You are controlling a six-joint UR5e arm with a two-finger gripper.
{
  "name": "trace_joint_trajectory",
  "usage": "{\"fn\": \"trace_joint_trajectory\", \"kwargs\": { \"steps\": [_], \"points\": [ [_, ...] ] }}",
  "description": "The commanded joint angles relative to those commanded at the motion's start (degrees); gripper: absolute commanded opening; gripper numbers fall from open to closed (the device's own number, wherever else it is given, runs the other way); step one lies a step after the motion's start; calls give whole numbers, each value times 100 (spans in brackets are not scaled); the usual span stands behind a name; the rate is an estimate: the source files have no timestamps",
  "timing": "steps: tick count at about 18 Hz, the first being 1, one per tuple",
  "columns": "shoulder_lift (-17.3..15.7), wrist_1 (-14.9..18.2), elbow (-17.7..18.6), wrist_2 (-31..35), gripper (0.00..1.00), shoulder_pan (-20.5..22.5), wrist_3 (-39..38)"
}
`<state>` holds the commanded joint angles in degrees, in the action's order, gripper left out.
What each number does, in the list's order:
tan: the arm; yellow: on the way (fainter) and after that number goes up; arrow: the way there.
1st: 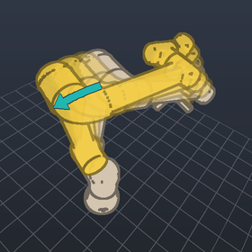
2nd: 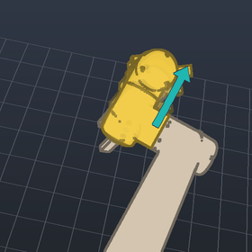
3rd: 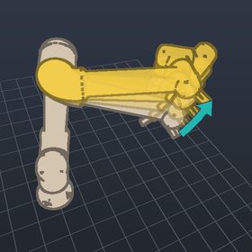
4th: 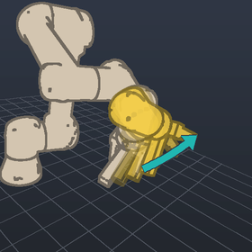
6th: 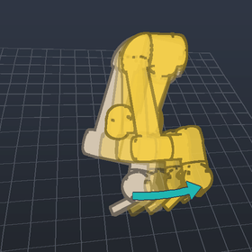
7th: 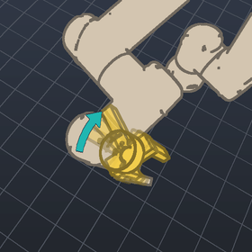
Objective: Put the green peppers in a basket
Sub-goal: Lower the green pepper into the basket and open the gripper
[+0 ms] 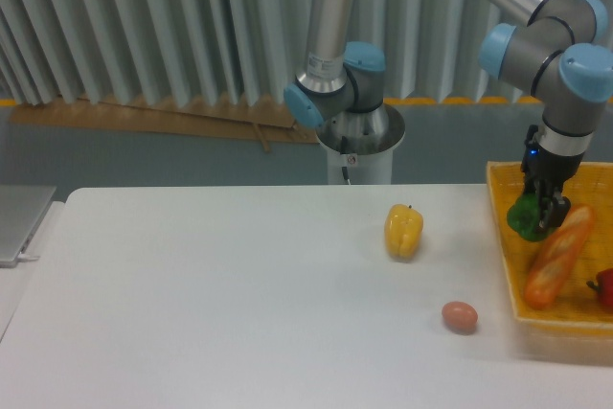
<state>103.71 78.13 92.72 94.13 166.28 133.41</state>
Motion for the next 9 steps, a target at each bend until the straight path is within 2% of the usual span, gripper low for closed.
{"fn": "trace_joint_trajectory", "kwargs": {
  "steps": [4,9],
  "points": [
    [9,-26,9,-9,43,290,791],
    [44,-70,26,0,45,334,854]
  ]
}}
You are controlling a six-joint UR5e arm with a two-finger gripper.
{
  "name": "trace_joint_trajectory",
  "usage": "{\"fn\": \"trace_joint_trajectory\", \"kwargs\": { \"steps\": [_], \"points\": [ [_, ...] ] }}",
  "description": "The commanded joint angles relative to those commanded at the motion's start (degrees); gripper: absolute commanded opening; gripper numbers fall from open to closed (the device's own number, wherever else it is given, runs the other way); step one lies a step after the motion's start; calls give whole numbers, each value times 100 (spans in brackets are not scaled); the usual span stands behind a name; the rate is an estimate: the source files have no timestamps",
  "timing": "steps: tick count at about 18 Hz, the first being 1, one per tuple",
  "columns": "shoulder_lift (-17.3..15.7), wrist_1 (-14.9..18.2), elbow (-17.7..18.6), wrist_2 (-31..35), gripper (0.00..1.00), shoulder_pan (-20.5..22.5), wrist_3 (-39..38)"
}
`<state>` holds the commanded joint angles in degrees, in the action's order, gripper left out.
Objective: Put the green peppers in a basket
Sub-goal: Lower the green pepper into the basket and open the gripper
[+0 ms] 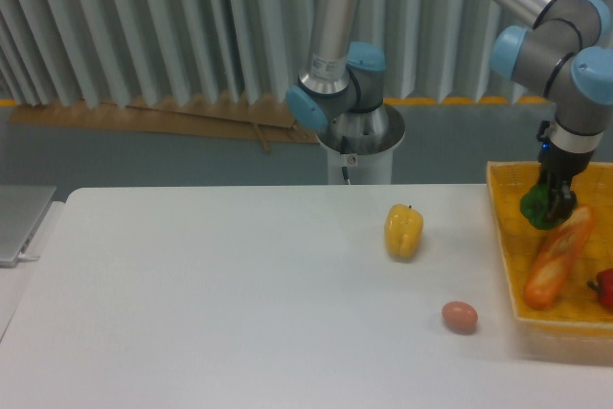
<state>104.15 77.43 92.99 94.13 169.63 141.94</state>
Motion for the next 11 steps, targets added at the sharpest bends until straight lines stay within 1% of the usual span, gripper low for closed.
{"fn": "trace_joint_trajectory", "kwargs": {
  "steps": [2,3,4,5,6,7,8,11],
  "points": [
    [0,0,0,0,46,-9,0],
    [9,-9,0,0,51,-17,0],
    [26,-9,0,-9,58,-26,-17],
    [35,-9,0,-26,64,-26,-9],
    [35,0,9,-44,75,-18,-26],
    [35,9,9,-61,97,-18,-26],
    [35,9,9,-62,100,-18,-26],
    [9,9,9,-70,100,-70,-61]
  ]
}}
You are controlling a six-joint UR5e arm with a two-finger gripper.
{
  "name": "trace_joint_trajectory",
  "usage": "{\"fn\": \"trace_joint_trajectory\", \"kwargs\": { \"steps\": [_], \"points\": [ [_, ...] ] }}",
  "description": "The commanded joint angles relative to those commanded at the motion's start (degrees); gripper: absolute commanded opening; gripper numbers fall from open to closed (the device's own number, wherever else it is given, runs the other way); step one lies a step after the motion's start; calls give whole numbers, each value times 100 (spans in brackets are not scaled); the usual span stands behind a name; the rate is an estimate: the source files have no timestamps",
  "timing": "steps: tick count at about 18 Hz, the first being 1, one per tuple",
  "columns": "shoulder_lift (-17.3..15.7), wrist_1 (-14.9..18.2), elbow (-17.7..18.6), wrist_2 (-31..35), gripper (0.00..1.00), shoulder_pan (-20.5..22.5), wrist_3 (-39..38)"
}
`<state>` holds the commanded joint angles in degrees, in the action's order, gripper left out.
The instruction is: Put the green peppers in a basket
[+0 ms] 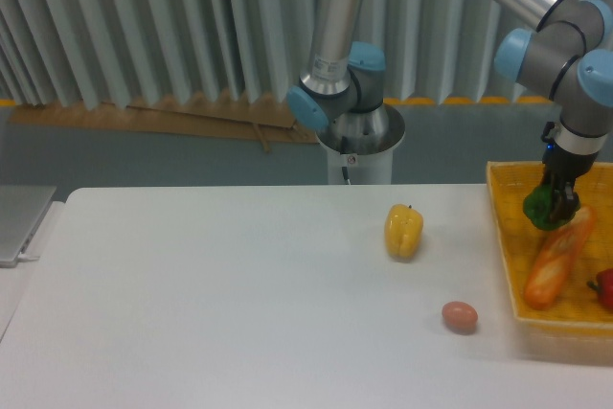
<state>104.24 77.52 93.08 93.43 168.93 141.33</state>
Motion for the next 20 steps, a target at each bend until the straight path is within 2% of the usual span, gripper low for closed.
{"fn": "trace_joint_trajectory", "kwargs": {
  "steps": [4,8,15,20],
  "points": [
    [-18,0,-9,-35,100,-9,8],
    [-53,44,-412,-395,100,-157,-79],
    [-342,62,-413,-413,100,-1194,-2160],
    [-360,62,-431,-413,100,-1652,-2786]
  ]
}}
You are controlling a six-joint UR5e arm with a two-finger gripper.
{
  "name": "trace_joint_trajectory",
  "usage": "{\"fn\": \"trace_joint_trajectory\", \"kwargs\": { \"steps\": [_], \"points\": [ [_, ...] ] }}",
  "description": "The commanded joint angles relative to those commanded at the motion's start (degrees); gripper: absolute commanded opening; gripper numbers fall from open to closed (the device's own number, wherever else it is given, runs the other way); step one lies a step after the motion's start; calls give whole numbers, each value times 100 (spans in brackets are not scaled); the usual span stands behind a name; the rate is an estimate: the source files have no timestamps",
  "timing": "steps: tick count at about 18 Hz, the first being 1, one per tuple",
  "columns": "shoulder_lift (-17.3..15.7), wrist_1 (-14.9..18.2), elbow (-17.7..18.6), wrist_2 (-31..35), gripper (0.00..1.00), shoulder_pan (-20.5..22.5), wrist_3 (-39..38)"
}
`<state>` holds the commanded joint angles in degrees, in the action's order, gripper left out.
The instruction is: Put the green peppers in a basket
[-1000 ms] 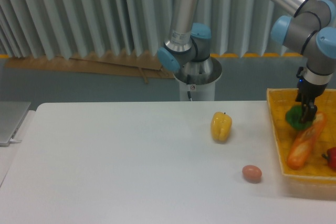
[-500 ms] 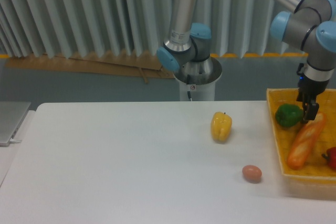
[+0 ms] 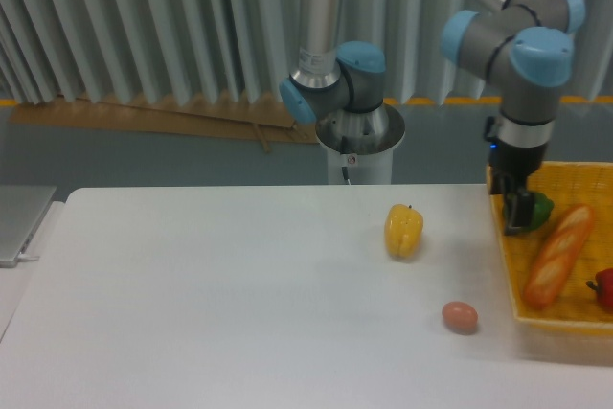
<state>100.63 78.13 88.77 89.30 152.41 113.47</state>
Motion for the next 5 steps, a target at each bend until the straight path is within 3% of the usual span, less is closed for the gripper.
{"fn": "trace_joint_trajectory", "kwargs": {
  "steps": [5],
  "points": [
    [-9,-9,0,-9,100,-80,-18]
  ]
}}
